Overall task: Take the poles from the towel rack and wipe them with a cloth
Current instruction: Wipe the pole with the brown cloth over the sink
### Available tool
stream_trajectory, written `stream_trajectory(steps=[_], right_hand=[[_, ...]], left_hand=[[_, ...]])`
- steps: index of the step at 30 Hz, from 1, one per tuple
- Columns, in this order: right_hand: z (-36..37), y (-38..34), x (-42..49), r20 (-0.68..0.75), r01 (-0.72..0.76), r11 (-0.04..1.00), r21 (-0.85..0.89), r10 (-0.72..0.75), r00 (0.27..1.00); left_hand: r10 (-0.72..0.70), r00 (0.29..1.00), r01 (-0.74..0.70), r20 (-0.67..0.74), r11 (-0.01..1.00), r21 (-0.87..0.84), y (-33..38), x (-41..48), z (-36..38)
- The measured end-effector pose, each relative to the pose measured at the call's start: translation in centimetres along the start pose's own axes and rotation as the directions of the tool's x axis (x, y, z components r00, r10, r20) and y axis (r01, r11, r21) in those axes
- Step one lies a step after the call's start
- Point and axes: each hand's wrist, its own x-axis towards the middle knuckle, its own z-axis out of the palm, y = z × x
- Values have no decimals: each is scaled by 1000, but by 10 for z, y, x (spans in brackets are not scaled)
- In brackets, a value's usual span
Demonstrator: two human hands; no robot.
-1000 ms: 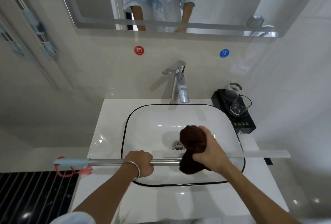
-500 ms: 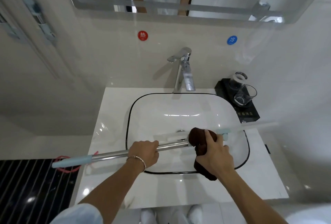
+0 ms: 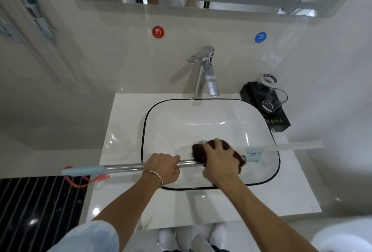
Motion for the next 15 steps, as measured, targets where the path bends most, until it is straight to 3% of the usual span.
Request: stream_trajectory(steps=[3, 6, 8, 12, 15], right_hand=[[12, -37, -9, -7, 115, 990, -79, -116, 993], [10, -20, -8, -26, 149, 986, -72, -151, 988], [5, 14, -5, -24, 83, 993, -89, -85, 996], [-5, 74, -1, -32, -161, 985, -69, 159, 987], [1, 48, -2, -73, -126, 989, -80, 120, 990]], left_hand=[[-15, 1000, 15, -1, 1000, 22, 4, -5, 0], [-72, 997, 72, -18, 997, -25, 2, -6, 0], [-62, 993, 60, -97, 998, -16, -1, -7, -1], [-50, 991, 46, -127, 998, -36, -6, -1, 11], [-54, 996, 54, -77, 999, -5, 0, -4, 7]])
